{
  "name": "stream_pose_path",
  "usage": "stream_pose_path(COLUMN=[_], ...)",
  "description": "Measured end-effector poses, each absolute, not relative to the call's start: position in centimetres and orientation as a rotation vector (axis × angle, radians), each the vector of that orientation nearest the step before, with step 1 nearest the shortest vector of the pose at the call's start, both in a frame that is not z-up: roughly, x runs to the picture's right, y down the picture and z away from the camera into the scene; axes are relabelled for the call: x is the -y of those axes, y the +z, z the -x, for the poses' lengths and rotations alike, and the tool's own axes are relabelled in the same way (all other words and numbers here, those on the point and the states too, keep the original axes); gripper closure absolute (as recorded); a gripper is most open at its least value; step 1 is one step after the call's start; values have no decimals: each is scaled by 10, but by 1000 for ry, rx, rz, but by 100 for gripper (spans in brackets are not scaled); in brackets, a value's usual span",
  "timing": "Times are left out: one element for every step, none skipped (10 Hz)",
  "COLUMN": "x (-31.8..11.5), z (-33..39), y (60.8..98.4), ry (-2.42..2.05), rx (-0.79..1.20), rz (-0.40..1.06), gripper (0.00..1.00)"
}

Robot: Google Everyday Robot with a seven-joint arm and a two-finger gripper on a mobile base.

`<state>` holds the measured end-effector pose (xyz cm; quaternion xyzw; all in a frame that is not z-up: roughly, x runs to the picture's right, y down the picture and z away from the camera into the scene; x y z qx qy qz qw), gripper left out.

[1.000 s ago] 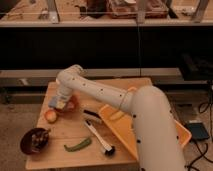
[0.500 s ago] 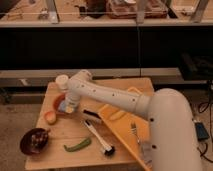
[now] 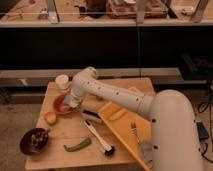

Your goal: Wipe red bowl with sponge

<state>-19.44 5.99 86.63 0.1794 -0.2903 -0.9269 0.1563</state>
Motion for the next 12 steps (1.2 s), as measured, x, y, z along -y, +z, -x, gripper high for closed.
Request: stream_pose_path(x=[-53,-44,-38,-37,-39,-41,-42,-42,-41,-45,-51,-57], z=[198,202,207,212,219,228,234,241,253,265,272,273], y=[869,875,882,889,898,905,905,901,888,877,869,864], ry=[-2652,-2650,-2647,-2644,-2637,-2637,-2645,-2659,-2687,-2716,-2735,-2751], rx=[826,829,843,856,869,873,869,865,855,856,861,862], rz=[-514,-509,-501,-498,-503,-520,-539,-562,-594,-620,-640,-646], gripper=[100,100,100,100,100,100,100,100,100,100,100,100])
